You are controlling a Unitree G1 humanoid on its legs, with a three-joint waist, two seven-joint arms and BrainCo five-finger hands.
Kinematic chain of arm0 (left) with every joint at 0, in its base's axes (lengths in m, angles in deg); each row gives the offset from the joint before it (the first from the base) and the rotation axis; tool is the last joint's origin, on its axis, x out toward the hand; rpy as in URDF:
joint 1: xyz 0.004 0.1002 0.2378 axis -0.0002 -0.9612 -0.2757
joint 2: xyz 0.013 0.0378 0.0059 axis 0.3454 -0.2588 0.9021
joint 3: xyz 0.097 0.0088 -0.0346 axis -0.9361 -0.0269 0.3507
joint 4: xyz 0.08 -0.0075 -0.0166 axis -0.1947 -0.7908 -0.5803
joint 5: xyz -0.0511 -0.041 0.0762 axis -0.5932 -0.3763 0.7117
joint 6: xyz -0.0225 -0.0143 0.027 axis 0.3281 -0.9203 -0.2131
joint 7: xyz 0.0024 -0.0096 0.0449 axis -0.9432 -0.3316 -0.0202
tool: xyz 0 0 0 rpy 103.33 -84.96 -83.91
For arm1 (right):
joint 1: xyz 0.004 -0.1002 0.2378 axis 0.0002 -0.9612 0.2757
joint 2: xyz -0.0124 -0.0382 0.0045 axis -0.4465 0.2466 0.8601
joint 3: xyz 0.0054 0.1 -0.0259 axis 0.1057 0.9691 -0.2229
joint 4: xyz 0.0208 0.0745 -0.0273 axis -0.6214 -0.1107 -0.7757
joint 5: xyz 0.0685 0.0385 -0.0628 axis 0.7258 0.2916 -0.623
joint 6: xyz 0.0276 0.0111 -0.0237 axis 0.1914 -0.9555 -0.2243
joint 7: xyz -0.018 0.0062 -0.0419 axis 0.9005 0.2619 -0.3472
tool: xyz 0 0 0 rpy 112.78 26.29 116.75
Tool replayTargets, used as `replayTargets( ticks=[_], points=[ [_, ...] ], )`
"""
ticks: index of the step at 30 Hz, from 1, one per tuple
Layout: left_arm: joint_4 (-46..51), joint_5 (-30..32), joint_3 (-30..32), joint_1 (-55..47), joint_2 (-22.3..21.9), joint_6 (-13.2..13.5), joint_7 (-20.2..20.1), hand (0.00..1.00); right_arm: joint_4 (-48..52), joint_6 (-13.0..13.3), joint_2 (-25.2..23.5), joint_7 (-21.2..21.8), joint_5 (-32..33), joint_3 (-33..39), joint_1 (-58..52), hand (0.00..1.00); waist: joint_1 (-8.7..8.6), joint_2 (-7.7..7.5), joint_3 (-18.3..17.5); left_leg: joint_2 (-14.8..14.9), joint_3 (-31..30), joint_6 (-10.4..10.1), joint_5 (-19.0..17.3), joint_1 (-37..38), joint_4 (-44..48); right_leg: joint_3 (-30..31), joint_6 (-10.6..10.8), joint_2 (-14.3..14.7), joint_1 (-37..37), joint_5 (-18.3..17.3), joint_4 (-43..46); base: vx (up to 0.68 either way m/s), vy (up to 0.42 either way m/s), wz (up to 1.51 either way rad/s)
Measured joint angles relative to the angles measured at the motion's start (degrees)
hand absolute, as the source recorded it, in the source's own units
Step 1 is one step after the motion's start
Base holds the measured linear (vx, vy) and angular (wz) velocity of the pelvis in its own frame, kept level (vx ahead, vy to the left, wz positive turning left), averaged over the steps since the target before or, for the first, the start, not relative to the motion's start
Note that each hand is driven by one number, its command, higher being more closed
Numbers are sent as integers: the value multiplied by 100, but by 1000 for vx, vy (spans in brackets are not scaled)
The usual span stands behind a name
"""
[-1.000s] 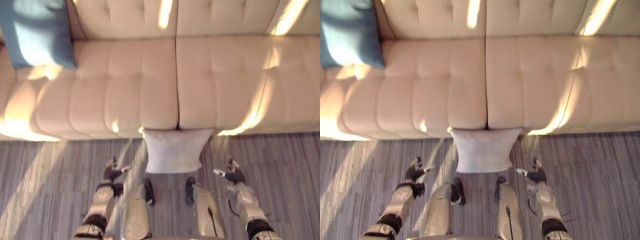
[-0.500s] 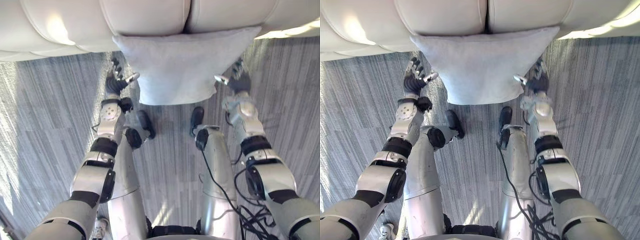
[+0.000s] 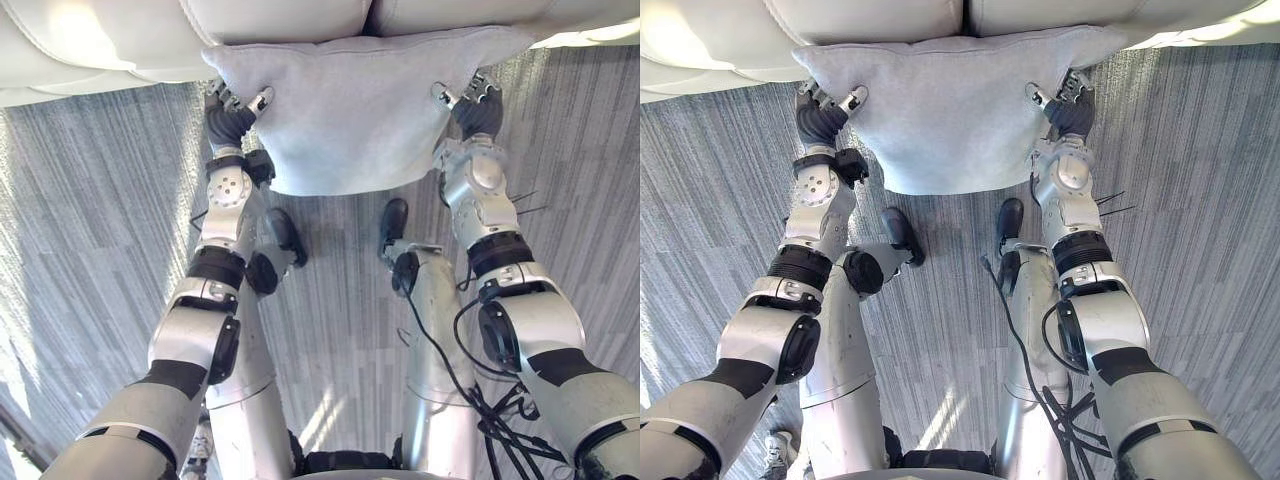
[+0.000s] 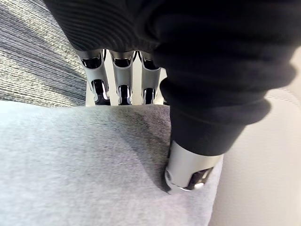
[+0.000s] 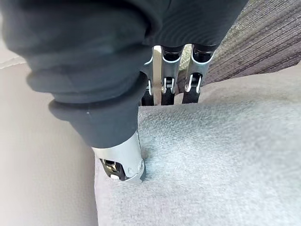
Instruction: Pick up cushions and gather them together orderly.
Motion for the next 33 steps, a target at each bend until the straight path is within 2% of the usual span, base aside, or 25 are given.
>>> replayTargets(
  ticks=[2,5,8,10,11,12,16,18,20,22,24,28,30,33],
  points=[
    [383,3,-5,-177,1,4,65,100,373,43,-62,4,64,-2,-227,100,-55,0,-3,1,-9,-12,10,174,-34,-8,-2,10,181,-1,-54,-60,2,1],
    [1195,62,-45,-602,-77,125,118,100,998,327,-241,32,77,-10,-713,100,-87,-3,-15,-4,-26,-48,28,646,-260,-85,-55,23,691,20,-296,-96,-21,2],
    [1953,161,-299,-1233,-209,283,213,100,1748,495,-393,56,95,-10,-1396,100,-82,-7,-19,-37,83,-157,69,1493,-780,-142,-101,38,1523,53,-787,-38,-60,6],
    [2488,222,-530,-1960,-419,361,216,100,2310,543,-543,87,46,-11,-2163,100,-68,-10,-26,-100,140,-213,141,2438,-1235,-226,-134,36,2468,38,-1202,75,-84,9],
    [2573,247,-612,-2222,-502,401,216,100,2399,567,-598,89,41,-38,-2421,100,-60,-9,-239,-113,154,-222,144,2549,-1354,-244,-139,42,2580,35,-1315,119,-83,3],
    [2745,298,-809,-2871,-664,473,207,100,2566,642,-709,94,-1,-141,-3050,100,-39,-8,-1060,-142,194,-284,187,2481,-1560,-267,-136,53,2512,39,-1528,183,-67,3],
    [3340,380,-1003,-4037,-904,541,54,100,3731,643,-747,121,-355,-309,-4399,100,-13,-9,-1181,-295,356,-355,213,4067,-2324,-411,-129,3,4076,34,-2226,238,-17,4],
    [3765,375,-1141,-4954,-878,632,-105,100,4510,665,-763,213,-711,-469,-5339,100,-20,-11,-1544,-451,429,-443,264,4919,-2965,-479,-103,-22,4927,29,-2794,279,5,14],
    [3849,372,-1176,-5558,-879,709,-252,100,4716,696,-826,400,-951,-524,-5819,100,-23,-21,-1852,-595,465,-556,348,5464,-3457,-482,-32,-30,5445,61,-3255,236,6,5],
    [3845,372,-1183,-6001,-856,718,-373,100,4632,710,-826,532,-1145,-589,-6007,100,-38,-9,-2138,-718,476,-571,440,5818,-3859,-484,36,-32,5802,143,-3635,185,19,3],
    [3844,373,-1186,-6372,-798,714,-441,100,4490,638,-800,596,-1306,-724,-6082,100,-74,8,-2234,-834,540,-583,590,6284,-4326,-496,61,-2,6291,338,-4161,176,22,-2],
    [3846,373,-1188,-6827,-764,700,-510,100,4418,539,-701,644,-1542,-930,-6270,100,-89,18,-2406,-984,664,-591,656,6908,-4892,-391,94,31,6901,563,-4820,143,49,-13],
    [3852,372,-1207,-6916,-759,690,-512,100,4418,500,-696,644,-1586,-962,-6270,100,-89,20,-2480,-1060,673,-591,653,7145,-5065,-290,83,23,7031,609,-4844,125,90,-16],
    [3884,372,-1315,-6919,-720,663,-517,100,4389,497,-655,643,-1588,-964,-6239,100,-81,31,-2488,-1123,668,-534,595,7450,-5192,-153,83,-20,6866,608,-4078,57,99,-7]
  ],
)
